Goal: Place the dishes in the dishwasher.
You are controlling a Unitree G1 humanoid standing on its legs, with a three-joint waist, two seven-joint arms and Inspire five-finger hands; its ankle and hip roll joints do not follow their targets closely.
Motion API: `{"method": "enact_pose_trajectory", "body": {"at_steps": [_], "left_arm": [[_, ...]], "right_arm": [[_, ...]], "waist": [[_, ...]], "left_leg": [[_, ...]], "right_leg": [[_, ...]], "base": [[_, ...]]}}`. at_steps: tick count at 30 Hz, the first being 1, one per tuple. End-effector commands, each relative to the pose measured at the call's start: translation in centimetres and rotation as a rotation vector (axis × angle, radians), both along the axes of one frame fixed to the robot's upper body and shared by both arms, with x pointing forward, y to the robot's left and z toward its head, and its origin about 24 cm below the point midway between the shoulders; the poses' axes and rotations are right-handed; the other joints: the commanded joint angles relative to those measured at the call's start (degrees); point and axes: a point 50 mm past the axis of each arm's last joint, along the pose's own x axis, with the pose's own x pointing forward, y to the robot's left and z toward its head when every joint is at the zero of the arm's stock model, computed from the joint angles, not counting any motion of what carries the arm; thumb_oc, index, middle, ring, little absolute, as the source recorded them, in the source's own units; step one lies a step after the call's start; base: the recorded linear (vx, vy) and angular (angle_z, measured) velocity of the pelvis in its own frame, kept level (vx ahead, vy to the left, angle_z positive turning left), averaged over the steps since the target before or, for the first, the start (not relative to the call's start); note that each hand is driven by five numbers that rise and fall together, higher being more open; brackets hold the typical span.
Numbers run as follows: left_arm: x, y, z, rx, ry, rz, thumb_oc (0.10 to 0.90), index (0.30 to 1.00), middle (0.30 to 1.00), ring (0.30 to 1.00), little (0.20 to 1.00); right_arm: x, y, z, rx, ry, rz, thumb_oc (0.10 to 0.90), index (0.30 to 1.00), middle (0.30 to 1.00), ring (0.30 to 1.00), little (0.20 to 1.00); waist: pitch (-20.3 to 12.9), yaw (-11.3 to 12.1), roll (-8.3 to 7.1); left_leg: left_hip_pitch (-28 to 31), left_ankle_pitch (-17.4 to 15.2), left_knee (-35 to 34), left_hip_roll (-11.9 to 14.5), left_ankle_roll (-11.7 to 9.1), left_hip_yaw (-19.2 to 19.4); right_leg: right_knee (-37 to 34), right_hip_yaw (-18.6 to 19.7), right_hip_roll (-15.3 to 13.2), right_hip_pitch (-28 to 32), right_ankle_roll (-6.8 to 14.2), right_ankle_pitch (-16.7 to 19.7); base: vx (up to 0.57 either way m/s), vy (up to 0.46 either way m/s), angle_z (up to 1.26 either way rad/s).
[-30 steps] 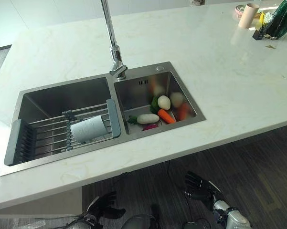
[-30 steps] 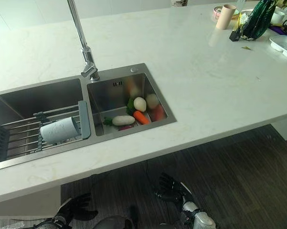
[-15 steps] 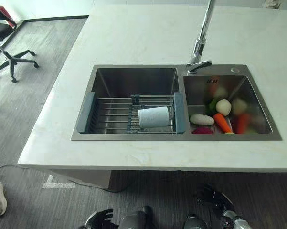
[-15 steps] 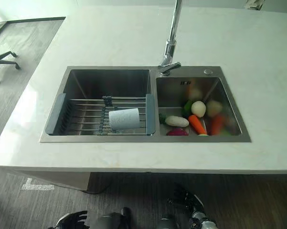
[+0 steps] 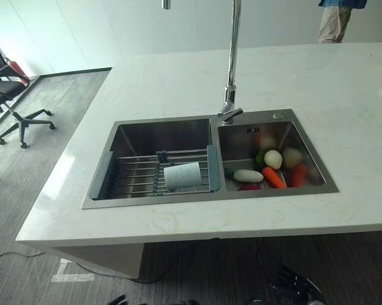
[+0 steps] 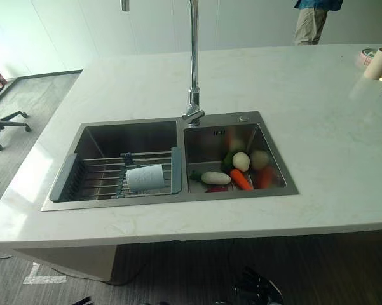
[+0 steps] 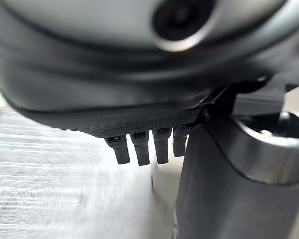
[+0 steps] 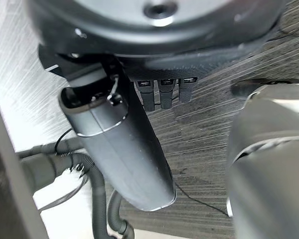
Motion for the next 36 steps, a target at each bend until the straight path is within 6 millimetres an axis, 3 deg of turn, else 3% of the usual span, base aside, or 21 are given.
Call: {"method": "enact_pose_trajectory", "body": {"at_steps": [1, 3, 5, 6, 8, 11, 15, 18, 21, 23, 29, 36], "left_arm": [[1.6, 7.1, 5.3, 0.417, -0.137, 0.084, 0.800, 0.900, 0.900, 0.900, 0.900], [1.6, 8.3, 6.6, 0.503, -0.166, 0.121, 0.800, 0.900, 0.900, 0.900, 0.900], [2.1, 10.3, 9.1, 0.671, -0.200, 0.144, 0.800, 0.900, 0.900, 0.900, 0.900], [3.3, 11.1, 11.0, 0.823, -0.189, 0.052, 0.800, 0.900, 0.900, 0.900, 0.900], [6.2, 12.1, 14.9, 1.049, -0.254, -0.045, 0.800, 0.900, 0.900, 0.900, 0.900], [10.4, 13.3, 24.6, 1.423, -0.450, -0.131, 0.800, 0.900, 0.900, 0.900, 0.900], [13.3, 12.2, 35.9, 1.737, -0.661, -0.206, 0.800, 0.900, 0.900, 0.900, 0.900], [15.8, 9.8, 39.6, 1.788, -0.715, -0.415, 0.800, 0.900, 0.900, 0.900, 0.900], [17.8, 7.1, 41.8, 1.801, -0.821, -0.598, 0.800, 0.900, 0.900, 0.900, 0.900], [18.7, 6.2, 41.9, 1.770, -0.827, -0.681, 0.800, 0.900, 0.900, 0.900, 0.900], [22.4, 2.4, 39.5, 1.527, -0.867, -1.063, 0.800, 0.900, 0.900, 0.900, 0.900], [25.0, 0.7, 38.0, 1.241, -0.830, -1.288, 0.800, 0.900, 0.900, 0.900, 0.900]], "right_arm": [[2.8, -1.2, 1.7, -0.046, -0.145, 0.015, 0.800, 0.900, 0.900, 0.900, 0.900], [2.7, -1.4, 1.7, -0.048, -0.143, 0.008, 0.800, 0.900, 0.900, 0.900, 0.900], [2.4, -1.5, 1.7, -0.052, -0.138, -0.002, 0.800, 0.900, 0.900, 0.900, 0.900], [2.5, -1.4, 1.6, -0.052, -0.135, -0.003, 0.800, 0.900, 0.900, 0.900, 0.900], [2.6, -1.0, 1.5, -0.049, -0.132, 0.009, 0.800, 0.900, 0.900, 0.900, 0.900], [2.5, 0.0, 1.4, -0.044, -0.145, 0.035, 0.800, 0.900, 0.900, 0.900, 0.900], [1.8, 0.8, 1.1, -0.023, -0.160, 0.034, 0.800, 0.900, 0.900, 0.900, 0.900], [2.4, 1.7, 1.3, 0.029, -0.186, 0.033, 0.800, 0.900, 0.900, 0.900, 0.900], [3.3, 2.8, 1.6, 0.046, -0.214, 0.061, 0.800, 0.900, 0.900, 0.900, 0.900], [3.4, 2.9, 1.6, 0.049, -0.210, 0.046, 0.800, 0.900, 0.900, 0.900, 0.900], [4.1, 3.3, 2.3, 0.062, -0.251, 0.029, 0.800, 0.900, 0.900, 0.900, 0.900], [4.1, 3.2, 2.5, 0.054, -0.240, 0.039, 0.800, 0.900, 0.900, 0.900, 0.900]], "waist": [[2.1, 2.5, -1.29], [2.1, 2.8, -1.17], [1.9, 3.4, -0.98], [1.8, 3.8, -0.93], [1.8, 4.5, -0.99], [1.5, 5.3, -1.11], [0.4, 5.7, -1.60], [-0.6, 5.0, -2.01], [-1.0, 4.0, -2.20], [-1.0, 3.5, -2.16], [-1.0, 0.7, -2.28], [-1.2, -1.5, -1.94]], "left_leg": [[-0.8, -5.5, 2.0, 2.9, -3.5, -0.8], [-0.9, -5.4, 2.0, 2.8, -3.5, -1.0], [-1.1, -5.4, 2.0, 2.8, -3.6, -1.5], [-1.3, -5.4, 2.0, 2.8, -3.7, -1.7], [-1.5, -5.4, 2.0, 2.8, -3.6, -2.2], [-1.8, -5.5, 2.0, 3.1, -3.5, -2.7], [-2.0, -5.8, 2.0, 3.4, -3.9, -2.8], [-1.4, -6.3, 2.0, 3.5, -4.1, -2.6], [-0.8, -6.6, 2.0, 3.6, -4.1, -2.1], [-0.5, -6.7, 2.0, 3.5, -4.0, -1.9], [0.1, -6.7, 2.0, 3.5, -3.5, -0.7], [0.1, -6.4, 2.0, 3.9, -3.6, 0.9]], "right_leg": [[0.7, -1.4, -3.9, 1.6, 3.8, -4.1], [0.7, -1.5, -4.0, 1.6, 3.8, -4.2], [0.7, -1.9, -4.0, 1.7, 3.9, -4.3], [0.7, -2.0, -4.1, 1.7, 3.9, -4.4], [0.7, -2.3, -4.0, 1.8, 3.8, -4.5], [0.7, -3.0, -3.7, 2.2, 3.7, -5.0], [0.7, -4.0, -3.8, 2.7, 4.2, -5.4], [0.7, -3.8, -3.5, 3.0, 4.4, -5.5], [0.7, -2.8, -3.1, 2.9, 4.6, -5.4], [0.7, -2.2, -3.0, 2.9, 4.7, -5.3], [0.7, 0.4, -2.3, 1.8, 5.0, -4.4], [0.7, 2.1, -2.1, 0.5, 5.4, -3.7]], "base": [[0.00, 0.000, 0.00], [-0.01, 0.010, 0.04], [-0.01, 0.003, 0.09], [-0.03, -0.005, 0.14], [-0.03, -0.014, 0.17], [-0.02, -0.047, 0.19], [0.02, -0.083, 0.22], [0.06, -0.080, 0.05], [0.05, -0.052, -0.02], [0.03, -0.033, -0.14], [0.02, -0.033, -0.17], [0.00, -0.009, -0.11]]}}
